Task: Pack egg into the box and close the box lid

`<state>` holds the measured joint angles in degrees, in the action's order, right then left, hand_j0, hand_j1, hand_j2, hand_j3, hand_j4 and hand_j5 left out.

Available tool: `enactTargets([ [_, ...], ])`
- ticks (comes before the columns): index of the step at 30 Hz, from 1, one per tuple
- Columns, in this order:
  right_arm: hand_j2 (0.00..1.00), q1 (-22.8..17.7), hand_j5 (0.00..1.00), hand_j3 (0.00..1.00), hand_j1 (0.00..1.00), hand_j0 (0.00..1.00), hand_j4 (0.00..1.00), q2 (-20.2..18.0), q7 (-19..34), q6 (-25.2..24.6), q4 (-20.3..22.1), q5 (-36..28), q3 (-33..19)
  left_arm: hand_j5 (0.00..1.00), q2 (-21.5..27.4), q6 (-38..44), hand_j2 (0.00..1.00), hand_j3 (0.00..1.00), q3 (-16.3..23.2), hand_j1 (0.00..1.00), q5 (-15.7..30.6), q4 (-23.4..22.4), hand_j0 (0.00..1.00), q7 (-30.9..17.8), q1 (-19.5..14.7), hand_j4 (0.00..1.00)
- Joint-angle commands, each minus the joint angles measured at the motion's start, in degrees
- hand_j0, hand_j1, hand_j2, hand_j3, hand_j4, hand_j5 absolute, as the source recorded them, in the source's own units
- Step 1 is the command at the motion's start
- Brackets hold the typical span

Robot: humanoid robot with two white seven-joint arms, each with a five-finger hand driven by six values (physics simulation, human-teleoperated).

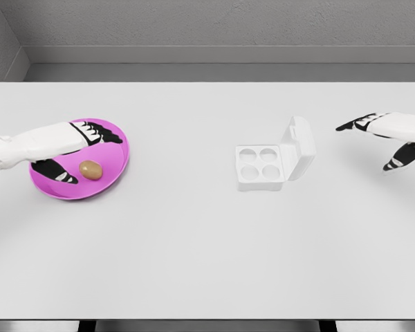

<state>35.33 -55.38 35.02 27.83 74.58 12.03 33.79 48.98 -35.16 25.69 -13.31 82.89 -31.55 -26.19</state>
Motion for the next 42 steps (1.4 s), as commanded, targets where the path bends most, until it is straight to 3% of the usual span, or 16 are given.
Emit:
enactTargets([
  [1,1.00,0.0,1.00,1.00,1.00,1.00,1.00,0.0,0.0,0.0,0.3,-0.2,0.0,1.00,-0.2,0.2,1.00,1.00,0.1,1.00,3.9,-0.4,1.00,0.2,0.0,1.00],
  [2,1.00,0.0,1.00,1.00,1.00,1.00,1.00,0.1,0.0,0.9,0.3,-0.2,0.0,0.94,0.0,0.2,0.94,0.94,0.1,0.94,4.3,-0.4,0.94,0.2,0.2,0.94],
  [4,1.00,0.0,1.00,1.00,1.00,1.00,1.00,0.1,0.0,7.2,0.2,-0.2,0.1,0.90,-0.1,0.2,0.90,0.90,0.3,0.90,4.2,-0.5,0.90,0.3,0.2,0.90],
  [6,1.00,0.1,1.00,1.00,1.00,1.00,1.00,0.0,0.0,7.2,0.2,-0.2,0.0,0.90,-0.3,0.2,0.90,0.90,1.7,0.90,3.9,-2.3,0.90,0.3,0.0,0.90],
  [7,1.00,0.0,1.00,1.00,1.00,1.00,1.00,0.0,0.0,7.2,0.1,-0.2,0.0,0.85,-0.3,0.2,0.85,0.85,1.7,0.85,3.7,-2.4,0.85,0.2,0.0,0.85],
  [17,1.00,-0.4,1.00,1.00,1.00,1.00,1.00,0.2,0.0,7.2,-0.9,-0.2,0.1,0.87,-1.9,0.2,0.87,0.87,2.0,0.87,0.3,-4.9,0.87,-0.1,-0.1,0.87],
  [42,1.00,0.0,1.00,1.00,1.00,1.00,1.00,-0.9,0.0,7.2,-0.6,-0.2,3.3,0.87,-3.9,0.2,0.87,0.87,2.0,0.87,0.2,-9.1,0.87,-0.1,-1.4,0.87],
])
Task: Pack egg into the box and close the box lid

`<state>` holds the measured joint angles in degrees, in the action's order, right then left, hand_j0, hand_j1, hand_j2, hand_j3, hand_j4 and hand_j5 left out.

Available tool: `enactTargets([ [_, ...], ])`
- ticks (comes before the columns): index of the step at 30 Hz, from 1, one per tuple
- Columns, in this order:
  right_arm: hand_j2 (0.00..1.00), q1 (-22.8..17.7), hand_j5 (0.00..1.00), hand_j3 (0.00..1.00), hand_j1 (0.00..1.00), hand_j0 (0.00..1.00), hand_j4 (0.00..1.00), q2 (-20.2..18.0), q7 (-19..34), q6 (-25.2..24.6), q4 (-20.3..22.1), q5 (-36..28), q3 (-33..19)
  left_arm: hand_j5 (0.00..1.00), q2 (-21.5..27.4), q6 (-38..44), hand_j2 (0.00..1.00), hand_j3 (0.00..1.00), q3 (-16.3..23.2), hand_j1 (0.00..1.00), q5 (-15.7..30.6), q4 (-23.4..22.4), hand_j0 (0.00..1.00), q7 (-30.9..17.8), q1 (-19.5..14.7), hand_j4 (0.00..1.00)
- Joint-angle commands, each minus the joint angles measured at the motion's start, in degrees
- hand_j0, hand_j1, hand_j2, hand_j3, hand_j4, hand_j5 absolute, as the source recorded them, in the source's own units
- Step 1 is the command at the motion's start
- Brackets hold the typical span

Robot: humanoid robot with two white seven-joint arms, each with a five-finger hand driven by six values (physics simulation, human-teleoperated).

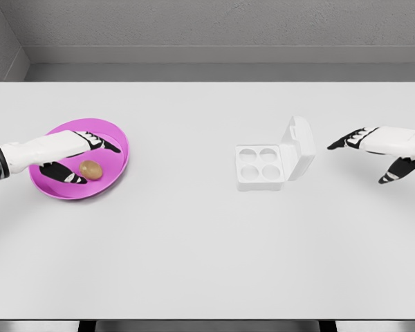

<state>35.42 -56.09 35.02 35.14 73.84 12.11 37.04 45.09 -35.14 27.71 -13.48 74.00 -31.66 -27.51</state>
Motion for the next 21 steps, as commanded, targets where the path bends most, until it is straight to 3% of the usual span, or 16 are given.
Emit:
enactTargets([
  [1,1.00,0.0,1.00,1.00,1.00,1.00,1.00,-0.2,0.0,-0.1,0.2,-0.3,0.0,0.87,0.1,0.1,0.87,0.87,0.0,0.87,0.4,-0.1,0.87,0.0,0.0,0.87],
  [21,1.00,0.3,1.00,1.00,1.00,1.00,1.00,-0.1,0.0,-0.1,0.3,-0.3,0.0,0.87,-0.5,0.1,0.87,0.87,0.0,0.87,0.3,-1.9,0.87,0.0,-0.3,0.87],
])
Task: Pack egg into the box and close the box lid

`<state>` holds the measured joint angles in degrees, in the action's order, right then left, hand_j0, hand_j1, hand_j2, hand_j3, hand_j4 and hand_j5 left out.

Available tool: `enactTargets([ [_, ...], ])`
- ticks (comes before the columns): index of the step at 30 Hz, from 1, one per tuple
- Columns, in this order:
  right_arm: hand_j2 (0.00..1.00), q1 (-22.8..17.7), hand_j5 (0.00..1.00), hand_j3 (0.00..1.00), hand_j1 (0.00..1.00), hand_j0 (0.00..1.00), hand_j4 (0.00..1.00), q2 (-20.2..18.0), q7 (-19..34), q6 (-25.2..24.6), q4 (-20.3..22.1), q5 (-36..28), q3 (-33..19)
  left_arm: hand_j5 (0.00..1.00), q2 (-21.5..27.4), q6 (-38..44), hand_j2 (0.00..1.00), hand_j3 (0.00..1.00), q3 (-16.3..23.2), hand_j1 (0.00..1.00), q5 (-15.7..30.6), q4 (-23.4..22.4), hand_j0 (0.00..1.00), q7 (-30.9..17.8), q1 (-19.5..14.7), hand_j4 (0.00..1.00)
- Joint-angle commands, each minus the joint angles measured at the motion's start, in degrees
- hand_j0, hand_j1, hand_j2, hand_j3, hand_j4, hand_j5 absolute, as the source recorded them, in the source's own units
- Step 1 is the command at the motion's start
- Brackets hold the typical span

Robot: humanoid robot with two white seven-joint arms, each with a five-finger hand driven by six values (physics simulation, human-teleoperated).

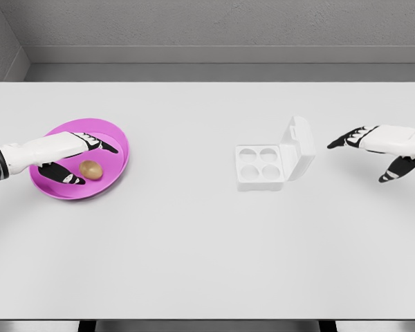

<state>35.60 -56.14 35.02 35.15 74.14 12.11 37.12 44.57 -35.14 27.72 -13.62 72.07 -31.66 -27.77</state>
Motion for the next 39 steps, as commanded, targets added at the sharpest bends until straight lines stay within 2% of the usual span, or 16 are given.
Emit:
enactTargets([
  [1,1.00,0.0,1.00,1.00,1.00,1.00,1.00,0.0,0.0,-0.1,-0.1,-0.3,0.0,0.87,0.0,0.1,0.87,0.87,0.0,0.87,0.3,0.0,0.87,0.0,0.0,0.87],
  [6,1.00,0.1,1.00,1.00,1.00,1.00,1.00,0.0,0.0,-0.1,-0.1,-0.3,-0.1,0.87,-0.4,0.1,0.87,0.87,0.1,0.87,0.0,-0.6,0.87,-0.1,-0.1,0.87],
  [7,1.00,0.1,1.00,1.00,1.00,1.00,1.00,0.0,0.0,-0.1,-0.1,-0.3,-0.2,0.87,-1.0,0.1,0.87,0.87,0.0,0.87,-1.4,-0.9,0.87,-0.1,-0.1,0.87],
  [22,1.00,0.1,1.00,1.00,1.00,1.00,1.00,-0.1,0.0,-0.1,0.7,-0.3,0.0,0.86,-1.0,0.1,0.86,0.86,0.1,0.86,-1.7,-1.4,0.86,-0.1,-0.5,0.86],
  [24,1.00,0.1,1.00,1.00,1.00,1.00,1.00,-0.1,0.0,-0.1,0.7,-0.3,0.1,0.86,-1.0,0.1,0.86,0.86,0.1,0.86,-2.8,-1.4,0.86,-0.2,-0.5,0.86],
  [27,1.00,0.1,1.00,1.00,1.00,1.00,1.00,-0.1,0.0,-0.1,0.7,-0.3,0.0,0.86,-1.1,0.1,0.86,0.86,0.1,0.86,-3.3,-1.3,0.86,-2.4,-0.5,0.86],
  [39,1.00,0.2,1.00,1.00,1.00,1.00,1.00,-0.1,0.0,-0.1,0.7,-0.3,0.0,0.86,-1.1,0.1,0.86,0.86,0.0,0.86,-3.0,-1.3,0.86,-2.2,-0.8,0.86],
])
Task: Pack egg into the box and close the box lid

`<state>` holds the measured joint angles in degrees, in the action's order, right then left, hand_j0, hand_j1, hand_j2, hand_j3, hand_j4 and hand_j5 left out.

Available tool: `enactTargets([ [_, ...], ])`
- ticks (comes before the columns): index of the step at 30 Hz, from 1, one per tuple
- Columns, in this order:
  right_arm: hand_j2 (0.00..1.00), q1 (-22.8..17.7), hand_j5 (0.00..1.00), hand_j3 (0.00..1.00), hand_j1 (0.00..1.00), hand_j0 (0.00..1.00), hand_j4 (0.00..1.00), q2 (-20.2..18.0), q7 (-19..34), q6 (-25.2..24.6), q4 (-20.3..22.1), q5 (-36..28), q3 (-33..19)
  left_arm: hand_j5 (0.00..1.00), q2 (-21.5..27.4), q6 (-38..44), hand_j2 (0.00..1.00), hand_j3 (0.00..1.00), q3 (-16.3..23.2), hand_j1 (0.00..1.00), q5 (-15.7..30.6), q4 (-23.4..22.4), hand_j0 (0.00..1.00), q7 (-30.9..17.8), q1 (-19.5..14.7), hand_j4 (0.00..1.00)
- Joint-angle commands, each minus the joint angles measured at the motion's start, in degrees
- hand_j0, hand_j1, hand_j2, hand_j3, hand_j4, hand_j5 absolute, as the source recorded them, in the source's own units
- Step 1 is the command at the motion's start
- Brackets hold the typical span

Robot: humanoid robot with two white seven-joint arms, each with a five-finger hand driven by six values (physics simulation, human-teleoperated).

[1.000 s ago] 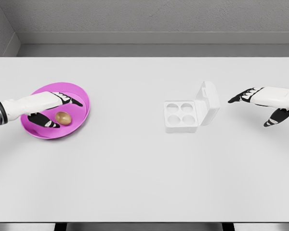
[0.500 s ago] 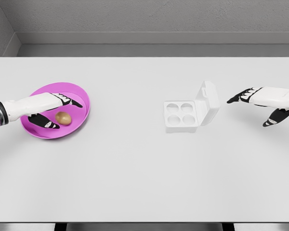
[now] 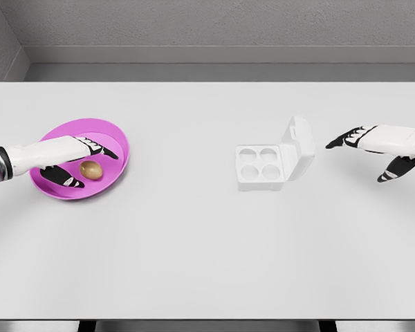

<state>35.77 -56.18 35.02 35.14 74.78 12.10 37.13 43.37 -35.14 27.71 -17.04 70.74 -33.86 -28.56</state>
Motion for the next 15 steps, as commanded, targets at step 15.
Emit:
enactTargets([
  [15,1.00,-0.1,1.00,1.00,1.00,1.00,1.00,0.0,0.0,-0.1,-0.1,-0.3,-0.2,0.82,0.0,0.1,0.82,0.82,0.0,0.82,0.2,-0.1,0.82,0.1,-0.1,0.82],
])
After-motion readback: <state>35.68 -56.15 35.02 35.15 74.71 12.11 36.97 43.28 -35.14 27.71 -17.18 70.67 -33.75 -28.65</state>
